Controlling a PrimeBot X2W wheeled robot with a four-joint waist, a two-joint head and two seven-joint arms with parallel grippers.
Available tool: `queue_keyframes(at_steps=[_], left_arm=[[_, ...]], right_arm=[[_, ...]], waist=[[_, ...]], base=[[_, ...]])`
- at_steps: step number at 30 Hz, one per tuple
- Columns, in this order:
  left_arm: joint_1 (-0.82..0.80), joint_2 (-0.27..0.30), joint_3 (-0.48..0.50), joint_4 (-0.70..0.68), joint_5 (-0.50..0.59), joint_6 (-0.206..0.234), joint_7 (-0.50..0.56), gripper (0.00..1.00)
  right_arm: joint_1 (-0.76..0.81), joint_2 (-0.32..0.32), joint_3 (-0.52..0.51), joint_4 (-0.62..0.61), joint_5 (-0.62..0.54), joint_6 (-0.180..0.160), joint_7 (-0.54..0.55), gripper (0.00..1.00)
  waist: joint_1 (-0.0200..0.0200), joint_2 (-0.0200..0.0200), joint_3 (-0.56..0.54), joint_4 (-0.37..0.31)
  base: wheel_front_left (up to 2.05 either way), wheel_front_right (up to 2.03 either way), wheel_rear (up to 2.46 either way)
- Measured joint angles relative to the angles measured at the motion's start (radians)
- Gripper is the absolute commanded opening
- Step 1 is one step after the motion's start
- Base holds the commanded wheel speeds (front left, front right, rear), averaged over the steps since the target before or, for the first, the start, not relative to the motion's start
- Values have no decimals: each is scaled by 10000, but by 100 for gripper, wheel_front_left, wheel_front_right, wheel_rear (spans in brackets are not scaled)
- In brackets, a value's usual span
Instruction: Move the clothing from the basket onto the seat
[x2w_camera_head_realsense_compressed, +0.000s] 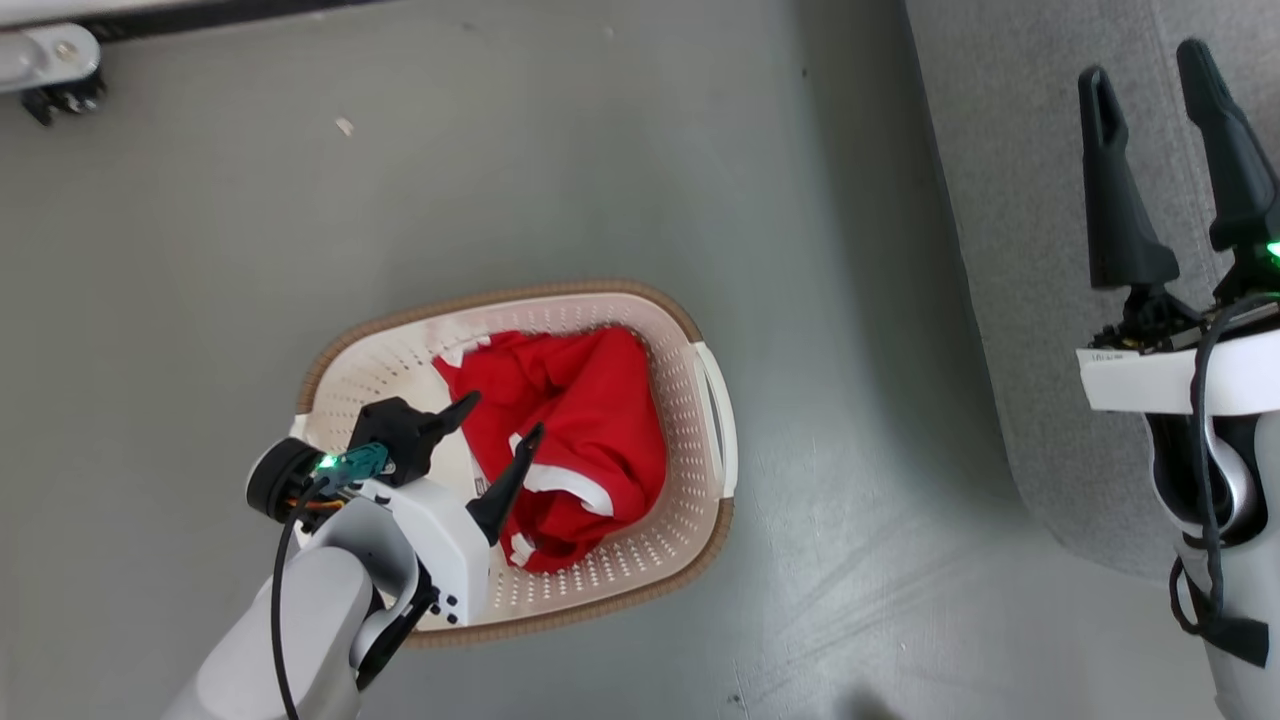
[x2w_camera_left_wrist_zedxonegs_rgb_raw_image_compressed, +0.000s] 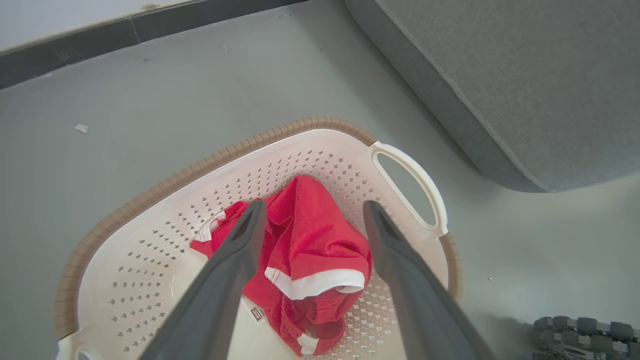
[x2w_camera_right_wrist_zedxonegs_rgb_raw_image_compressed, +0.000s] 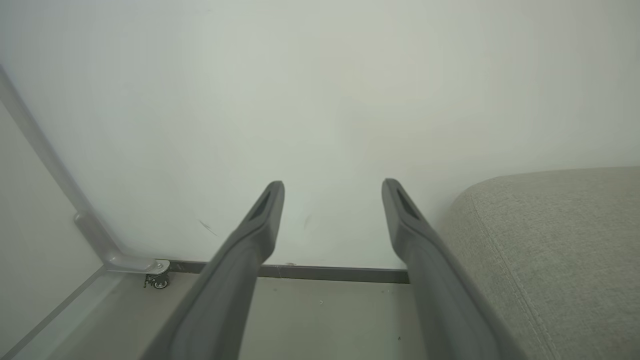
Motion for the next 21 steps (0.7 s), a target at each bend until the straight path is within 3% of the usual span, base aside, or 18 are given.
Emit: queue_keyframes(at_steps=[21], left_arm=[[-1663,261,-1122,1131,-612,0,667,100]], right_arm=[[-1277,391,268,-255,6,0,-42,100]], waist=[[0,0,1917,-714]], base=[[0,0,0]])
